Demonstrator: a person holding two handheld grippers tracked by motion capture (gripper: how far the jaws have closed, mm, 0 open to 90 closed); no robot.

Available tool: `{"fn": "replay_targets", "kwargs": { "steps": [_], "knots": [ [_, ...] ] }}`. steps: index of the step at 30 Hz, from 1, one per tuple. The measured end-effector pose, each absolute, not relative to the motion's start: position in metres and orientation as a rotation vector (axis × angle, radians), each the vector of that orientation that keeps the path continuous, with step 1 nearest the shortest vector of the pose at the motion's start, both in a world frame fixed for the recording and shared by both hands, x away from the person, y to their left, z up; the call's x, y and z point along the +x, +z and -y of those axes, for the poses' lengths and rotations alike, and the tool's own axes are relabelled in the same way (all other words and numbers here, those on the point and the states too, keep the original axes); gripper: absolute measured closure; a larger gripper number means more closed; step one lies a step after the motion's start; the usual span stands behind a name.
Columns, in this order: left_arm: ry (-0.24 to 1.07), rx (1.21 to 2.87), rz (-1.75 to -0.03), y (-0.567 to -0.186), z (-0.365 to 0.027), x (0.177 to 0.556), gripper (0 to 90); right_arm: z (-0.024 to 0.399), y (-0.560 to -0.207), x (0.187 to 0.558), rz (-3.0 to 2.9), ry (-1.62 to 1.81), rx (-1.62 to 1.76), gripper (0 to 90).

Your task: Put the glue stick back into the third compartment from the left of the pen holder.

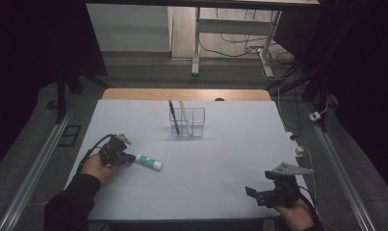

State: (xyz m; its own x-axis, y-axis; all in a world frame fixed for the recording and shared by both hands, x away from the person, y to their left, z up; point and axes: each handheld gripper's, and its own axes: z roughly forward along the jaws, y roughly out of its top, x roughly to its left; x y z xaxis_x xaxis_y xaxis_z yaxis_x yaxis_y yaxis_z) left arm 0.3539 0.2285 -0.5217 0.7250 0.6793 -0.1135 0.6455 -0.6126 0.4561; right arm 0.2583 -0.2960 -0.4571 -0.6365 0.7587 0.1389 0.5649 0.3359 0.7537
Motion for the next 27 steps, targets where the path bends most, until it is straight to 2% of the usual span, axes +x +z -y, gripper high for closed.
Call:
{"fn": "replay_targets", "kwargs": {
  "steps": [13, 27],
  "knots": [
    [0.045, 2.517, -0.886, -0.520, -0.203, 0.336, 88.4, 0.296, -0.457, 0.258, -2.364, 1.187, 1.198, 0.2],
    [-0.011, 2.503, -0.901, -0.515, -0.179, 0.317, 88.4, 0.295, -0.457, 0.258, -2.367, 1.182, 1.196, 0.2]
  ]
}}
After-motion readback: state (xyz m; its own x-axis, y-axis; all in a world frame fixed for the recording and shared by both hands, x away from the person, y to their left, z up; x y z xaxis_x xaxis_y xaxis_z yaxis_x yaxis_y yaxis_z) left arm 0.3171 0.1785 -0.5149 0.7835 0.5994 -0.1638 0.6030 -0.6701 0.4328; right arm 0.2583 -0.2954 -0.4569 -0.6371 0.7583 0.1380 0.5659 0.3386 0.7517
